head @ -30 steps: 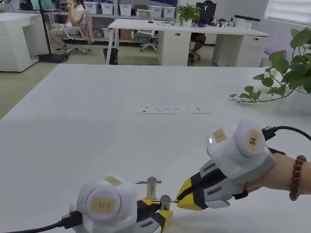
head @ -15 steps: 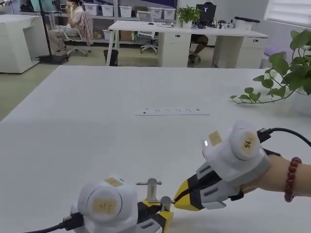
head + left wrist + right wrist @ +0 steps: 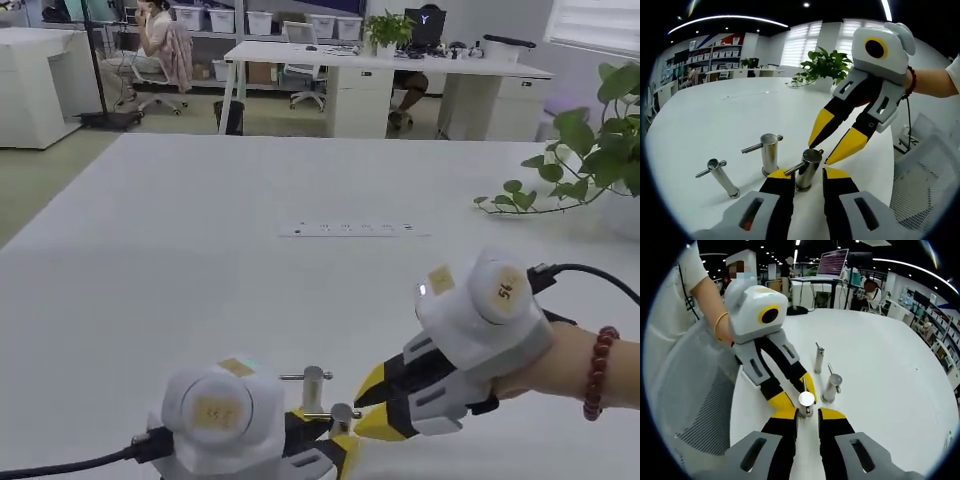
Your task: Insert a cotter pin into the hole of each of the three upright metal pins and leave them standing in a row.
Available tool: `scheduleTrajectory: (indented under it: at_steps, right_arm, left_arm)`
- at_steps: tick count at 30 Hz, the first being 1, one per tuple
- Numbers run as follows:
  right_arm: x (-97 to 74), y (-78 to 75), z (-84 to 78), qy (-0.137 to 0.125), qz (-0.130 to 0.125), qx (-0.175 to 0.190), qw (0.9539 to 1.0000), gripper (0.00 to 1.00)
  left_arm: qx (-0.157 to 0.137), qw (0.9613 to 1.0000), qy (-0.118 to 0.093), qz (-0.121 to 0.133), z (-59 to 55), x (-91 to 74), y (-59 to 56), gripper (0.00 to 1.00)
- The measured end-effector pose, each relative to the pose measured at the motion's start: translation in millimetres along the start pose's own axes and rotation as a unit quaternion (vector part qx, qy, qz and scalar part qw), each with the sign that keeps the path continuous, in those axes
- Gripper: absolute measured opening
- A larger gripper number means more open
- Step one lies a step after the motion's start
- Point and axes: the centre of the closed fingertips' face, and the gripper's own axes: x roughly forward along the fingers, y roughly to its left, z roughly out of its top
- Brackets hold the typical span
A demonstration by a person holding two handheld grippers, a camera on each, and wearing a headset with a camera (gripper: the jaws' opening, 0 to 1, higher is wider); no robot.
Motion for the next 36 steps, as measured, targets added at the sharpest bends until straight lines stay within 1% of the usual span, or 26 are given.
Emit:
scheduleTrajectory:
  at_steps: [3,6,8,13,16,18,21,25,30,32,34,36]
  right_arm:
    - [1.5,1.2,4.6,-0.006,0.002,-0.001,1.0000,0.19]
    - [4.3,3.4,8.9,-0.011,0.005,0.000,0.9999,0.21]
    - [7.5,4.5,10.5,-0.010,0.005,-0.005,0.9999,0.21]
    - [14.7,5.6,11.0,-0.004,0.006,-0.011,0.9999,0.21]
    - [16.9,3.7,9.0,0.005,0.001,-0.020,0.9998,0.20]
    - [17.8,2.9,9.0,0.006,0.002,-0.018,0.9998,0.20]
    - [19.4,2.2,9.3,0.005,0.001,-0.018,0.9998,0.20]
    - [22.6,2.9,8.4,0.009,0.003,-0.017,0.9998,0.19]
    - [24.8,4.2,6.9,0.011,0.009,-0.017,0.9998,0.16]
    - [24.6,3.7,7.1,0.008,0.009,-0.013,0.9998,0.16]
    - [24.4,4.0,7.0,0.005,0.011,-0.006,0.9999,0.15]
    - [24.2,3.4,7.1,0.001,0.011,-0.002,0.9999,0.15]
  left_arm:
    - [0.005,1.0000,0.007,-0.001,-2.9,-1.2,-0.6,0.24]
    - [0.008,0.9998,0.016,0.002,-6.7,-4.6,1.6,0.27]
    - [0.010,0.9997,0.023,0.004,-9.5,-7.3,4.2,0.28]
    - [0.013,0.9993,0.033,0.012,-13.8,-14.8,9.0,0.30]
    - [0.012,0.9993,0.034,0.012,-14.2,-18.8,10.1,0.30]
    - [0.013,0.9992,0.034,0.015,-13.5,-22.2,10.2,0.30]
    - [0.024,0.9990,0.032,0.020,-11.4,-27.8,10.6,0.30]
    - [0.020,0.9992,0.029,0.021,-10.8,-33.5,12.5,0.30]
    - [0.021,0.9990,0.031,0.024,-12.0,-39.4,15.5,0.30]
    - [0.022,0.9991,0.029,0.024,-12.2,-43.2,16.1,0.31]
    - [0.016,0.9994,0.024,0.020,-12.3,-45.3,16.0,0.31]
    - [0.018,0.9993,0.025,0.020,-13.5,-47.4,16.5,0.31]
